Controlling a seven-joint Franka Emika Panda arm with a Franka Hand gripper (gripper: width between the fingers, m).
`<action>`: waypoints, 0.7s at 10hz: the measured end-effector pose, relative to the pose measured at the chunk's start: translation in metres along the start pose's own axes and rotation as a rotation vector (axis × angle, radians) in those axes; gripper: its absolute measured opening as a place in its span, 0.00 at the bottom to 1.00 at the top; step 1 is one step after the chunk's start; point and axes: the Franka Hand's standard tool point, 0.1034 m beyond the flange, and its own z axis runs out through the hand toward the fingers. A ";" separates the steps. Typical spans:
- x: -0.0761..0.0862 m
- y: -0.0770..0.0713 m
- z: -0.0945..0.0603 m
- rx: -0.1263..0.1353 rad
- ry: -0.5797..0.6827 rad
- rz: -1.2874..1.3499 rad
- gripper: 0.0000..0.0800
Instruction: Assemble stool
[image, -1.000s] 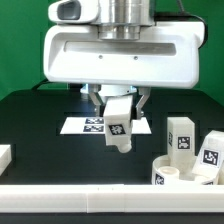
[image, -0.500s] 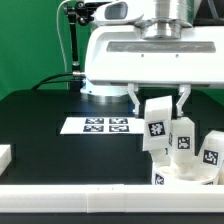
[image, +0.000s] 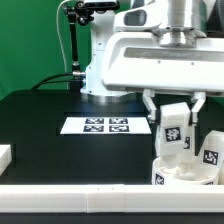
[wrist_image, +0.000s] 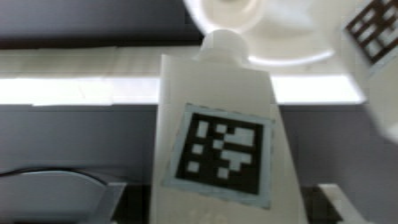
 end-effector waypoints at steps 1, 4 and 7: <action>0.000 -0.004 -0.001 -0.014 -0.005 -0.021 0.41; -0.001 -0.001 -0.001 -0.018 -0.005 -0.018 0.41; -0.004 0.001 0.006 -0.030 0.012 -0.166 0.41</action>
Offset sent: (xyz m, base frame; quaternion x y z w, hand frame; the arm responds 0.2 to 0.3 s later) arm 0.0000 0.0000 0.0000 0.0000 0.0000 0.0000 1.0000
